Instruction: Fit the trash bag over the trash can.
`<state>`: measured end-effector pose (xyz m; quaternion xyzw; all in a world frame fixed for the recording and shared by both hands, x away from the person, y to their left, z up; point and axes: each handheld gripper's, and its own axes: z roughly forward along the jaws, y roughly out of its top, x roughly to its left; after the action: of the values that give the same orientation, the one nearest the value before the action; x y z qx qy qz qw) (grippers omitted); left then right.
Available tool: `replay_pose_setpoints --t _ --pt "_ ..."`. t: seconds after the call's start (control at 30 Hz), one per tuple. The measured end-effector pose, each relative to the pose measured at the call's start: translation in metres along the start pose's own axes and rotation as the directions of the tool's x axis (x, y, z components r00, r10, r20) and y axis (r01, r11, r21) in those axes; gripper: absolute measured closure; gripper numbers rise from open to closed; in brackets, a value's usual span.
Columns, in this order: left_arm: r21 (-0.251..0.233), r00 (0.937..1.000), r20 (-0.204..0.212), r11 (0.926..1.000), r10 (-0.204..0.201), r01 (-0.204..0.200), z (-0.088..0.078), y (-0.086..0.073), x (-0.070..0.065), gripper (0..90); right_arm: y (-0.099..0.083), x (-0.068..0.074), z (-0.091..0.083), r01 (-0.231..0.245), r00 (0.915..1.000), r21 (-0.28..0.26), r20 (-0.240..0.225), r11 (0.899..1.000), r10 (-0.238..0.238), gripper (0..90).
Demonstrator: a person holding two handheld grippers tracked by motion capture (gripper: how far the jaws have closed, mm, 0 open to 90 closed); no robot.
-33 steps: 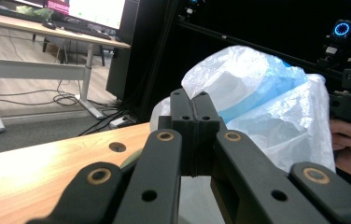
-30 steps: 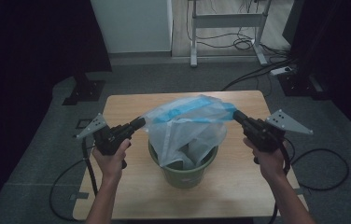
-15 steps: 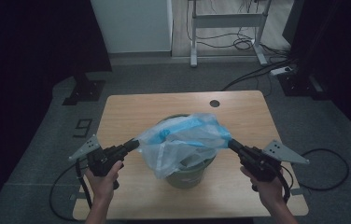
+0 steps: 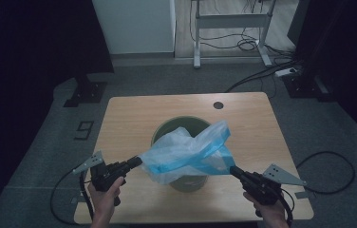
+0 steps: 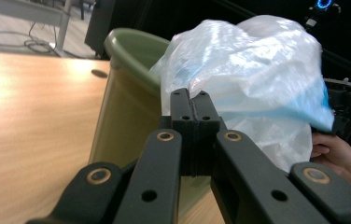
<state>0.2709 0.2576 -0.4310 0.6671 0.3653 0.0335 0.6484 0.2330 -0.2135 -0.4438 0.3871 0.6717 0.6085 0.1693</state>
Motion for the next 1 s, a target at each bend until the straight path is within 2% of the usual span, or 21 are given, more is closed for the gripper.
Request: replay_pose_setpoints --t 0.07,0.17,0.3,0.33,0.37,0.4,0.43,0.47,0.5,0.53,0.6,0.63,0.67,0.7,0.73,0.8,0.9,0.93,1.0 --pt "0.010 0.9999 -0.007 0.9999 -0.008 0.008 0.000 -0.003 0.003 89.7 -0.003 -0.004 0.002 -0.020 0.9998 0.009 -0.002 1.000 0.020 89.2" --pt "0.020 0.9998 -0.013 0.9997 -0.014 0.015 0.001 -0.004 0.007 89.7 -0.004 -0.007 0.004 -0.018 0.9998 0.022 0.001 1.000 0.018 89.1" --pt "0.039 0.9999 0.008 0.9992 -0.009 0.008 0.003 -0.005 0.006 89.6 -0.005 -0.010 0.007 -0.016 0.9999 0.041 0.003 0.999 0.016 89.1" --pt "0.039 0.9999 -0.001 0.9991 0.016 -0.016 0.004 -0.004 0.000 82.6 -0.004 -0.009 0.007 -0.008 0.9999 0.045 -0.005 0.999 0.009 88.9" --pt "0.039 0.9999 -0.001 0.9991 0.016 -0.016 0.004 -0.004 0.000 76.1 -0.004 -0.009 0.007 -0.008 0.9999 0.045 -0.005 0.999 0.009 88.9" --pt "0.021 0.9991 -0.019 0.9991 0.038 -0.037 0.004 0.000 -0.007 69.3 0.002 -0.005 0.006 0.006 0.9999 0.027 -0.011 1.000 -0.005 82.5" --pt "0.021 0.9991 -0.019 0.9991 0.038 -0.037 0.004 0.000 -0.007 62.4 0.002 -0.005 0.006 0.006 0.9999 0.027 -0.011 1.000 -0.005 82.5" --pt "0.015 0.9985 -0.029 0.9988 0.046 -0.046 0.004 0.003 -0.011 62.4 0.005 -0.002 0.005 0.021 0.9997 0.017 -0.010 1.000 -0.021 79.2" --pt "0.009 0.9976 -0.040 0.9984 0.056 -0.056 0.003 0.007 -0.015 49.7 0.013 0.005 0.004 0.058 0.9982 -0.001 -0.016 0.998 -0.058 74.2" --pt "0.004 0.9967 -0.044 0.9977 0.068 -0.068 0.003 0.010 -0.019 49.7 0.013 0.005 0.004 0.058 0.9982 -0.001 -0.016 0.998 -0.058 74.2" --pt "0.004 0.9938 -0.049 0.9950 0.100 -0.100 0.002 0.018 -0.026 36.7 0.023 0.014 0.002 0.100 0.9948 -0.023 -0.018 0.995 -0.100 64.8" --pt "0.007 0.9923 -0.047 0.9935 0.114 -0.114 0.002 0.022 -0.029 36.7 0.023 0.014 0.002 0.100 0.9948 -0.023 -0.018 0.995 -0.100 64.8" --pt "0.021 0.9893 -0.039 0.9899 0.141 -0.140 0.004 0.031 -0.036 32.3 0.028 0.017 0.002 0.120 0.9925 -0.026 -0.022 0.992 -0.120 67.3" --pt "0.021 0.9893 -0.039 0.9899 0.141 -0.140 0.004 0.031 -0.036 30.2 0.028 0.017 0.002 0.120 0.9925 -0.026 -0.022 0.992 -0.120 67.3" --pt "0.030 0.9849 -0.030 0.9850 0.171 -0.170 0.005 0.037 -0.043 28.8 0.030 0.018 0.003 0.132 0.9909 -0.025 -0.022 0.991 -0.133 74.1" --pt "0.031 0.9831 -0.025 0.9830 0.182 -0.181 0.005 0.041 -0.047 24.5 0.031 0.017 0.005 0.138 0.9902 -0.022 -0.019 0.990 -0.138 80.4" --pt "0.038 0.9784 -0.007 0.9778 0.207 -0.206 0.005 0.050 -0.055 20.7 0.033 0.016 0.007 0.133 0.9910 -0.017 -0.010 0.991 -0.133 84.5" --pt "0.043 0.9739 -0.006 0.9731 0.227 -0.226 0.005 0.055 -0.059 18.8 0.035 0.015 0.008 0.135 0.9908 -0.017 -0.001 0.991 -0.136 87.5" --pt "0.050 0.9718 -0.007 0.9707 0.236 -0.235 0.006 0.058 -0.060 18.6 0.037 0.015 0.008 0.142 0.9899 -0.015 0.004 0.990 -0.141 88.3"
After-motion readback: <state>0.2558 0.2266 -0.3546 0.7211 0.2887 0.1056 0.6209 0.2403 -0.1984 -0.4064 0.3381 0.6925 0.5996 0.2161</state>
